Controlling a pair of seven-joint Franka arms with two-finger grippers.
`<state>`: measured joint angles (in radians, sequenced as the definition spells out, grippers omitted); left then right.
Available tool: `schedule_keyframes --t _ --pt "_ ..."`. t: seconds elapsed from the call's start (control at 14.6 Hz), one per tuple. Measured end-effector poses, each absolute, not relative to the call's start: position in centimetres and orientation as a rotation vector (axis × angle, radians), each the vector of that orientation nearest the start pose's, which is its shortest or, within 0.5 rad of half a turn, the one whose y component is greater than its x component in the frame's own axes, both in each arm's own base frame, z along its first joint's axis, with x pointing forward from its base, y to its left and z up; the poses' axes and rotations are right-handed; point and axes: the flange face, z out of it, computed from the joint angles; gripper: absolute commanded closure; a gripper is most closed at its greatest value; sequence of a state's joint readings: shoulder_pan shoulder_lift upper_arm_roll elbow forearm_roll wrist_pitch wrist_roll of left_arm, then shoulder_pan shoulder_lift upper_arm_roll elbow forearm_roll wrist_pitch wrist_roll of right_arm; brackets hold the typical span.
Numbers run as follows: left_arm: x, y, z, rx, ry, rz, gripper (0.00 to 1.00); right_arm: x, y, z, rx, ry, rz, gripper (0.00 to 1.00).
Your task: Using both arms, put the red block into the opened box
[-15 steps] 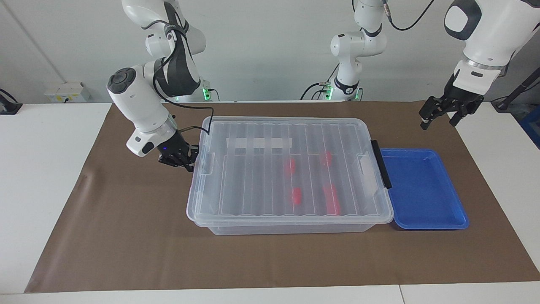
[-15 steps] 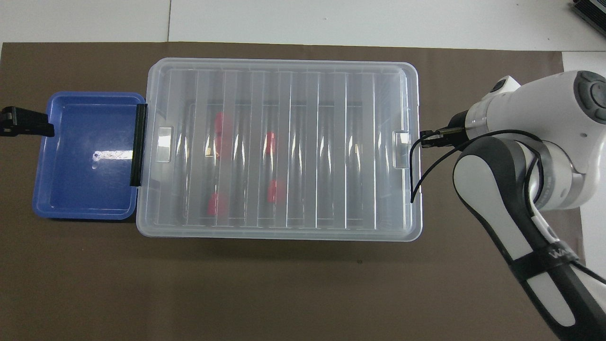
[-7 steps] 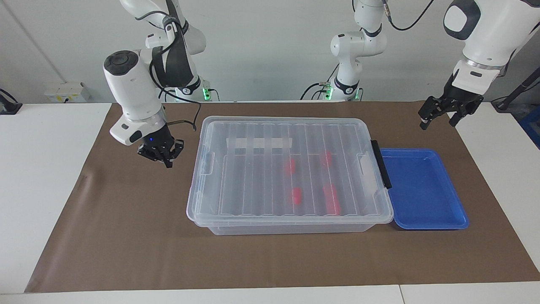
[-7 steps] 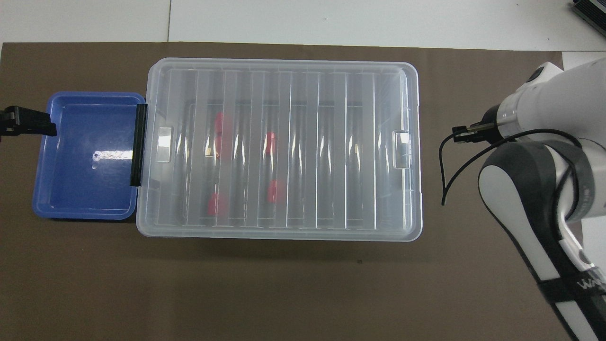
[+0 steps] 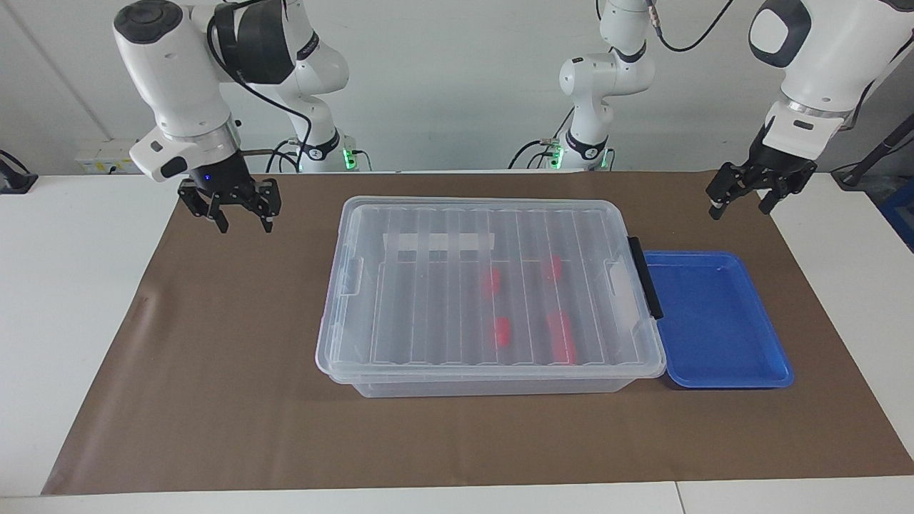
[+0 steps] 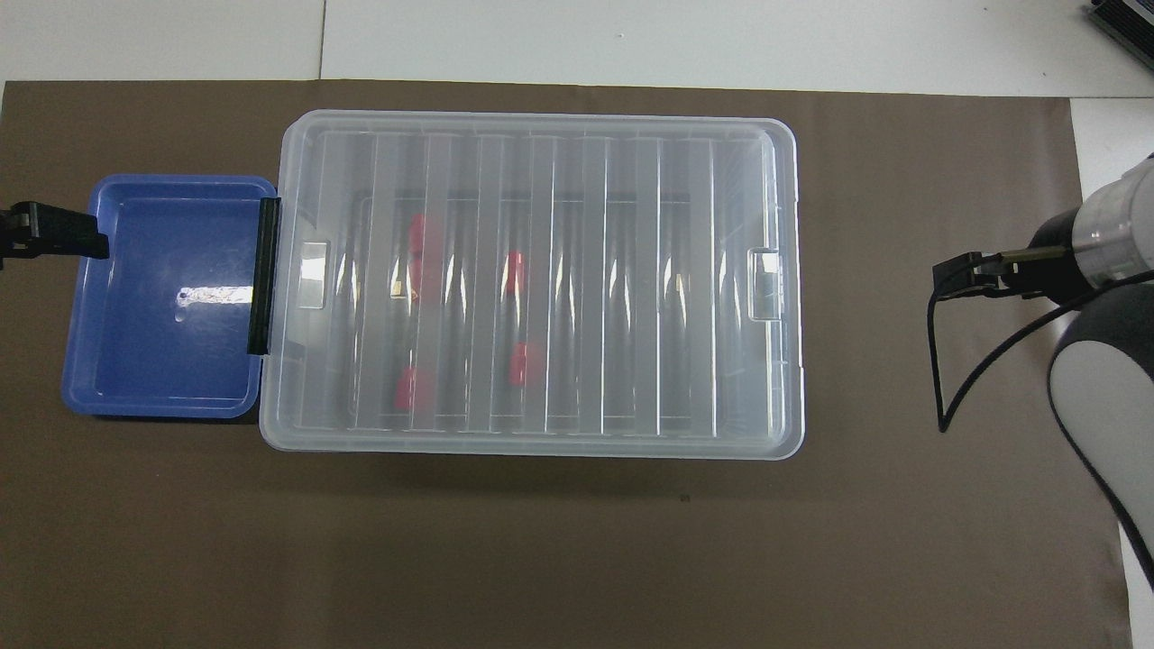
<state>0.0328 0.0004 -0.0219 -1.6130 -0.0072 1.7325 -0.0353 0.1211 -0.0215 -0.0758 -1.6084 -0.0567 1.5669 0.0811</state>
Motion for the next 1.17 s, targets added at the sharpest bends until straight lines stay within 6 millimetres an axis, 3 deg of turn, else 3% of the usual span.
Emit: schedule_keyframes --t 0.41,0.69,1.17 --pt "56.8 0.6 62.4 -3.144 -0.076 -0.185 0.00 54.7 1.6 61.7 -3.186 0.069 0.057 0.00" --pt "56.4 0.8 62.4 -3.145 -0.082 -0.141 0.00 54.6 0.3 61.6 -3.154 0.107 0.071 0.00" --pt "56.2 0.9 62.6 -3.145 -0.083 -0.140 0.00 54.6 1.0 61.7 -3.168 0.082 0.070 0.00"
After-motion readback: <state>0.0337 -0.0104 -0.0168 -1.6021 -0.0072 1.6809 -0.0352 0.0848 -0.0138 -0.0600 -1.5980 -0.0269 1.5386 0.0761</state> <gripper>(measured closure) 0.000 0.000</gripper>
